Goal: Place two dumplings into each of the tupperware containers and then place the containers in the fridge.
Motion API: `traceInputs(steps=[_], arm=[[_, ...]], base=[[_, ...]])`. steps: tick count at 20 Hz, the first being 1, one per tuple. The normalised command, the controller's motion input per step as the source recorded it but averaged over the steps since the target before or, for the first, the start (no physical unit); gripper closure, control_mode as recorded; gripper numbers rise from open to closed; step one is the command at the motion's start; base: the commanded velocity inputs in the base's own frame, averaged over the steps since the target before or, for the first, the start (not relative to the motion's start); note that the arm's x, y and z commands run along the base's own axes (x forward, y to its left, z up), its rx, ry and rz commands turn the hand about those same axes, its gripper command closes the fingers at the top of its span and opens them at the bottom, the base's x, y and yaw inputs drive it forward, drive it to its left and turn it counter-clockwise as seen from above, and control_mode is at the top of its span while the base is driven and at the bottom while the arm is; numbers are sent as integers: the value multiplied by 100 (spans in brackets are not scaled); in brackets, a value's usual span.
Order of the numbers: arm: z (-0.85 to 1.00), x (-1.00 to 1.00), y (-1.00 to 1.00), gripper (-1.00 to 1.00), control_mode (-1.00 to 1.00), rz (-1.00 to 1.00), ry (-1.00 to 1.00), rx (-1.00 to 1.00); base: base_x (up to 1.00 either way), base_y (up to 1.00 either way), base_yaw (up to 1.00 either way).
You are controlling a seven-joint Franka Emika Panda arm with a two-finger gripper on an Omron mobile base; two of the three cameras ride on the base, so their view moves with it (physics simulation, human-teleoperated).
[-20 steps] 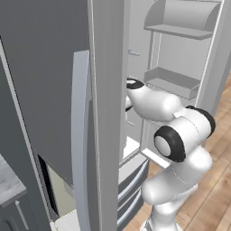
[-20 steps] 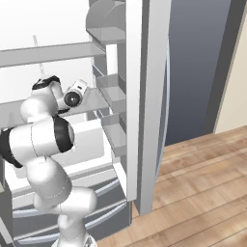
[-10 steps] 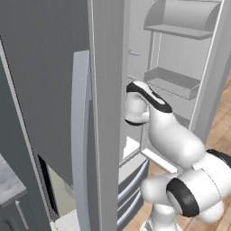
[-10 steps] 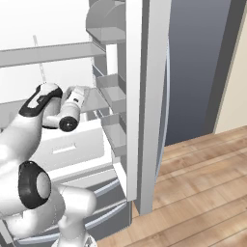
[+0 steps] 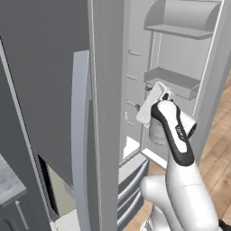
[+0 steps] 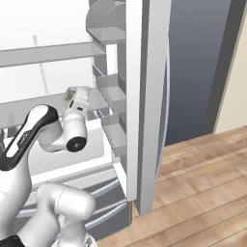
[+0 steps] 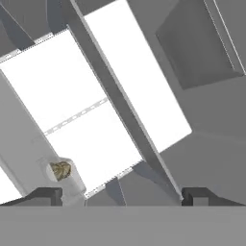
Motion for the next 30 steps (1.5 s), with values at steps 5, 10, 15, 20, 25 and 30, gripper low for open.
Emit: traceInputs(steps=[5, 10, 15, 20, 25, 30], arm=[[77, -100, -56, -100, -100, 14, -3, -13], [9, -96, -13, -100, -100, 10, 3, -63], [-23, -78, 0, -100, -100, 2, 14, -91], [-55, -63, 41, -100, -100, 6, 11, -87], [-73, -45, 29, -100, -100, 1, 28, -69], [-30, -21, -30, -100, -100, 10, 23, -24]], base=[[0, 0, 0], [0, 0, 0], [0, 0, 0], [0, 0, 0], [0, 0, 0], [0, 0, 0]])
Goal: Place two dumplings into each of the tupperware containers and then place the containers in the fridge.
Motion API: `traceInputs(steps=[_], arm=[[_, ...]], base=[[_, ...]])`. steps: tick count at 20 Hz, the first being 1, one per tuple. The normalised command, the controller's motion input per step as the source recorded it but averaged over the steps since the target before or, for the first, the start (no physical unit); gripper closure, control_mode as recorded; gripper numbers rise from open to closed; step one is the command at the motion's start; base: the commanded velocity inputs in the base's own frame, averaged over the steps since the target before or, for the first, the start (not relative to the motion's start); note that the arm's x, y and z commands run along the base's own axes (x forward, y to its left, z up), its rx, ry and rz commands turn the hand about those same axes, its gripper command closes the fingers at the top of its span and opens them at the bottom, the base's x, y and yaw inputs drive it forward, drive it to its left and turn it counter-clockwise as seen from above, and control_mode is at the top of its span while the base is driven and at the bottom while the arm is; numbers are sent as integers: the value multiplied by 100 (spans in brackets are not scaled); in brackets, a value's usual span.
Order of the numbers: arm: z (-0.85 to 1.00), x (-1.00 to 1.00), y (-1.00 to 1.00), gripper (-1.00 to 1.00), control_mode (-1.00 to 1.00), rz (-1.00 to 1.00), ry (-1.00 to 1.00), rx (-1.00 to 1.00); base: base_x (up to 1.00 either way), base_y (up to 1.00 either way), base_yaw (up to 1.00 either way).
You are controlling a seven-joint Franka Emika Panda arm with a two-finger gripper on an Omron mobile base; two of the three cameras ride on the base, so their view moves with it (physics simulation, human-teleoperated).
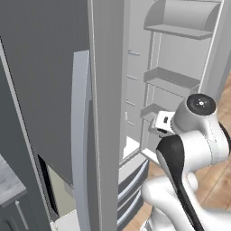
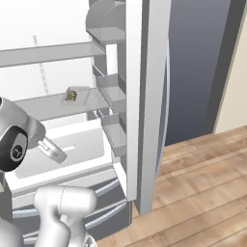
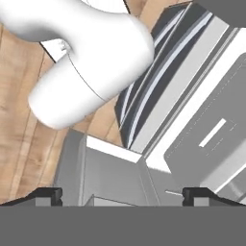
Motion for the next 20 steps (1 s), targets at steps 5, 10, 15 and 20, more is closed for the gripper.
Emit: traceInputs(steps=[5, 10, 15, 20], arm=[[-3, -12, -29, -100, -100, 9, -1, 3], [-1, -18, -52, -100, -100, 8, -4, 15], [0, 0, 0, -100, 100, 0, 0, 0], [0, 0, 0, -100, 100, 0, 0, 0]], base=[[0, 0, 0], [0, 0, 0], [-53, -3, 2], [-79, -22, -9]])
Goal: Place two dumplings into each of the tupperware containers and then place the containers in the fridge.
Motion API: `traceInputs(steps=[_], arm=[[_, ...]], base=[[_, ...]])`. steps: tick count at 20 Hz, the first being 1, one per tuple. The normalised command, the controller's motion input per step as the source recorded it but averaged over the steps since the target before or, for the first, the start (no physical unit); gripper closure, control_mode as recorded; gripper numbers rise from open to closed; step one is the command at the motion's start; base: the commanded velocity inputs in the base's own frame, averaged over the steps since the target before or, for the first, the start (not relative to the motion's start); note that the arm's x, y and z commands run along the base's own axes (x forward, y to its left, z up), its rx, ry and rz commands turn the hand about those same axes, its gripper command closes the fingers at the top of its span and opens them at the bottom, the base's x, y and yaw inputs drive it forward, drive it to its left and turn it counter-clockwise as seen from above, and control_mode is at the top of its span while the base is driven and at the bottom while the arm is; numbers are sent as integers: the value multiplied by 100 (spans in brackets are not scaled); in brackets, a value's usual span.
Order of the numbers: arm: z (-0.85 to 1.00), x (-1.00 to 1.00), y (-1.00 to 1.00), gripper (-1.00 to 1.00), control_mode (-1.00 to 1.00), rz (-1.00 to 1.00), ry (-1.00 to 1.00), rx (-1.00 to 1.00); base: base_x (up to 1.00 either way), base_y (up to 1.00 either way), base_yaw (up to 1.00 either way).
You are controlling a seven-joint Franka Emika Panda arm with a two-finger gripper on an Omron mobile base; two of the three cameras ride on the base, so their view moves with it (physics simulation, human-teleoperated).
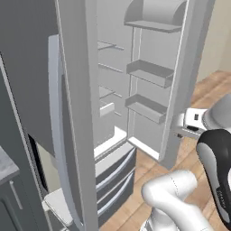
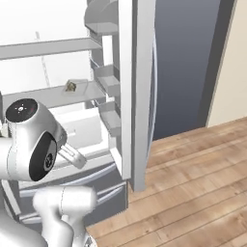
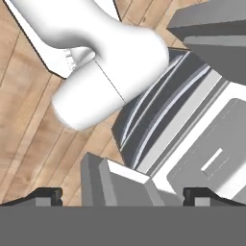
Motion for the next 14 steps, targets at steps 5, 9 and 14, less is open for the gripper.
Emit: traceInputs(steps=[5, 9, 14], arm=[[0, 0, 0, -100, 100, 0, 0, 0], [0, 0, 0, -100, 100, 0, 0, 0], [0, 0, 0, -100, 100, 0, 0, 0]], base=[[-36, -80, -28], [3, -100, -22], [40, -97, -30]])
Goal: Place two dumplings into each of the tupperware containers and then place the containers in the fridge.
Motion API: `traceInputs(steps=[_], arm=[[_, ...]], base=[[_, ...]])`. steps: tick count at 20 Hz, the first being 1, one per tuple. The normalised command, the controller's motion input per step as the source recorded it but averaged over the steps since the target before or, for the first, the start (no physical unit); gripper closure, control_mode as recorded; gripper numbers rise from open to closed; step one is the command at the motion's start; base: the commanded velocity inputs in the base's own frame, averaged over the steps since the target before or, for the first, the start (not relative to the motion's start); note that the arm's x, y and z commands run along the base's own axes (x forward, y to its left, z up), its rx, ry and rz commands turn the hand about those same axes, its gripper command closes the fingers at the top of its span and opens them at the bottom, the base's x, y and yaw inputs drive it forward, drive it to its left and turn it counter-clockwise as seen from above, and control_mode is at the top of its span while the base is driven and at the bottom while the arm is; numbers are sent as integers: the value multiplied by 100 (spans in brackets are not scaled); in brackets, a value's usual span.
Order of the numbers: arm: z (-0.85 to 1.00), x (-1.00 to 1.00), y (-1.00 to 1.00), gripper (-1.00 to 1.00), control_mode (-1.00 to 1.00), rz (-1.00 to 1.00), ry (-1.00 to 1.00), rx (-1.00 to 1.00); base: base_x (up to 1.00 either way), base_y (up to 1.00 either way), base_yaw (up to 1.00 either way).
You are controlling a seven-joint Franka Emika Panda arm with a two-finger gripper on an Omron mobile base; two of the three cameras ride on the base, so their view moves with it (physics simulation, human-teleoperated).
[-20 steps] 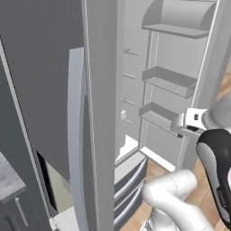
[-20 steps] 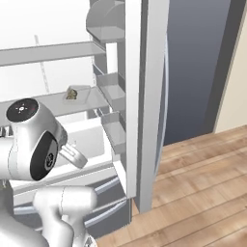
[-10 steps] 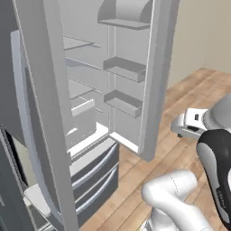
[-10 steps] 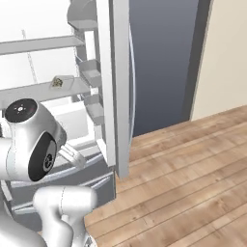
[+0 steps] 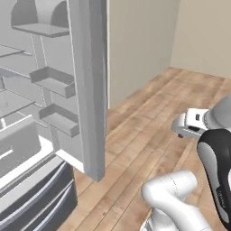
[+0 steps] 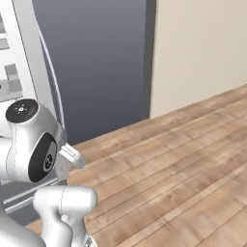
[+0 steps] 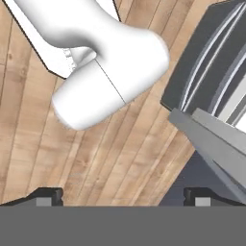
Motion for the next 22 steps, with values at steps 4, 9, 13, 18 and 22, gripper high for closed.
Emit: traceInputs(steps=[4, 9, 13, 18, 22], arm=[[0, 0, 0, -100, 100, 0, 0, 0], [0, 0, 0, -100, 100, 0, 0, 0], [0, 0, 0, -100, 100, 0, 0, 0], [0, 0, 0, -100, 100, 0, 0, 0], [0, 0, 0, -100, 100, 0, 0, 0]], base=[[47, -87, -38], [70, -64, -49], [93, -35, -45], [100, -6, -34], [100, 21, -20]])
